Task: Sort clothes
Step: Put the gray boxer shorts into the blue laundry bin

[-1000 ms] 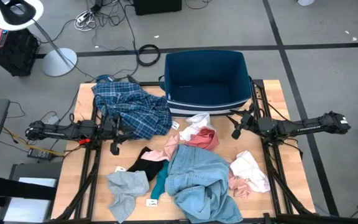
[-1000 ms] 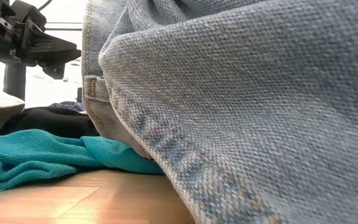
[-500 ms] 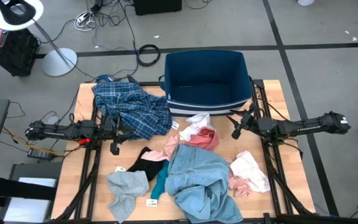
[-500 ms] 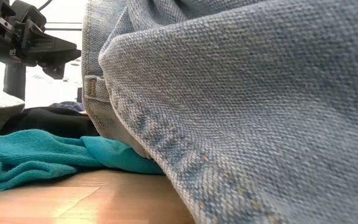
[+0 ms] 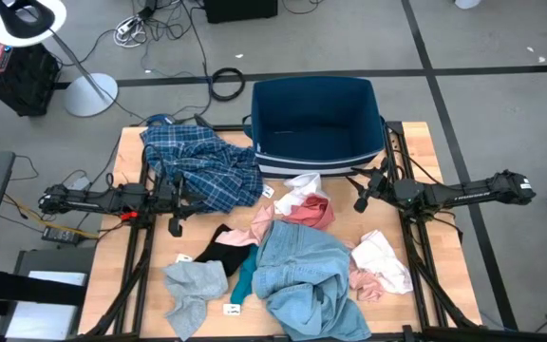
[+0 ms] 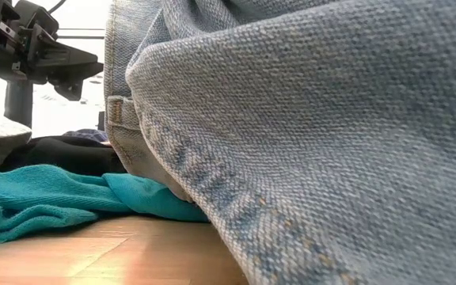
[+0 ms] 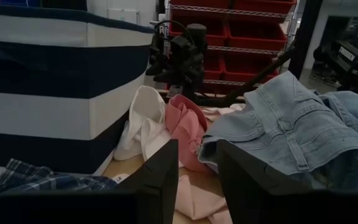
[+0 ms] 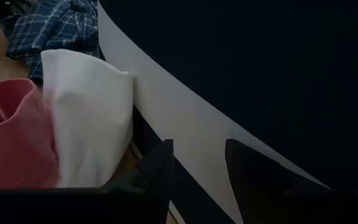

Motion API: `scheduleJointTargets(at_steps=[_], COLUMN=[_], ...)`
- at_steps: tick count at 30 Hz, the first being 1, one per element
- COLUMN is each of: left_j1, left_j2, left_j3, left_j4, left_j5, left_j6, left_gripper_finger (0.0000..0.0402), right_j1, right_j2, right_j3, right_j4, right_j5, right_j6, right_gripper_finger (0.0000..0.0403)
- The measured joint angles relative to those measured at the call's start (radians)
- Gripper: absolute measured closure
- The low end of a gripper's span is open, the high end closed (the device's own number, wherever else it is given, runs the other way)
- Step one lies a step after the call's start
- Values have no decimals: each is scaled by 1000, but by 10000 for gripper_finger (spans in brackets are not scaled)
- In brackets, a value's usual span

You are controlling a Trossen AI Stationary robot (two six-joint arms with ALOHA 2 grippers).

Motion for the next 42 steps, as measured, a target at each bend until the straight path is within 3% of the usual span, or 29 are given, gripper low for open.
scheduleJointTargets(at_steps=[17, 23, 32, 42], left_j1=[0, -1, -46, -170], left_j2=[0, 25, 286, 623], left_j3=[0, 61, 255, 531], left_j4=[40, -15, -190, -484], left_j5=[4, 58, 26, -100], left_j6=[-22, -19, -76, -305], left_gripper_finger=[287, 287, 287, 287], right_j1=[0, 0, 0, 0], right_j2=[0, 0, 0, 0], right_j3=[0, 0, 0, 0], right_j4=[0, 0, 0, 0], right_j5=[0, 0, 0, 0], right_j6=[0, 0, 0, 0], right_gripper_finger=[255, 255, 255, 255])
